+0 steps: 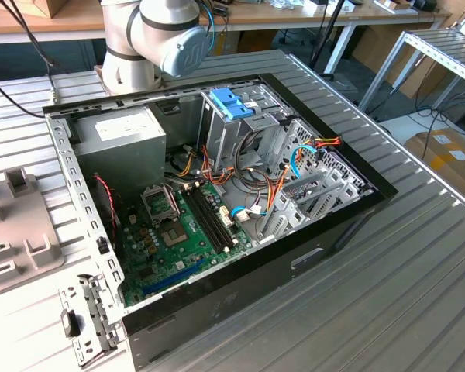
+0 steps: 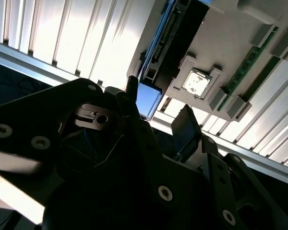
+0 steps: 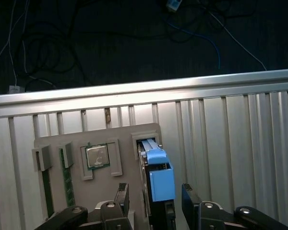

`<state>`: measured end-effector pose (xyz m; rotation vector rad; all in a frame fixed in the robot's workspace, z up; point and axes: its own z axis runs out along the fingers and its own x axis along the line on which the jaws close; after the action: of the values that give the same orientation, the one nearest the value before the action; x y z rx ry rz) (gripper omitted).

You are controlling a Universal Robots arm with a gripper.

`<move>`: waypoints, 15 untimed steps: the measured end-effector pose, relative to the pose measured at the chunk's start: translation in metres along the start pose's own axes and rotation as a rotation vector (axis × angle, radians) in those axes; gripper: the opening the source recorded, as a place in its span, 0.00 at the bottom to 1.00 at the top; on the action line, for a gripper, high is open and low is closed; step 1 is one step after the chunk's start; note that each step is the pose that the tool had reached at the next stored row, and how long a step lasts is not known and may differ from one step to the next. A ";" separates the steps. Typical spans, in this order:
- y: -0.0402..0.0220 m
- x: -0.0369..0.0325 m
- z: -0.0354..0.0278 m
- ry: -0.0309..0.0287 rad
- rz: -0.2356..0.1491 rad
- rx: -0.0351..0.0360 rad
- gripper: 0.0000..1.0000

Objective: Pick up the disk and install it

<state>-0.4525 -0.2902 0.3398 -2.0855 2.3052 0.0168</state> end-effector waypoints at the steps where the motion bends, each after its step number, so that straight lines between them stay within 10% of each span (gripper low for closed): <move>1: 0.0004 -0.0002 0.0001 0.0000 0.000 0.0000 0.56; 15: 0.0048 -0.0044 0.0049 0.0000 0.000 0.0000 0.56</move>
<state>-0.4568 -0.2853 0.3350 -2.0856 2.3051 0.0169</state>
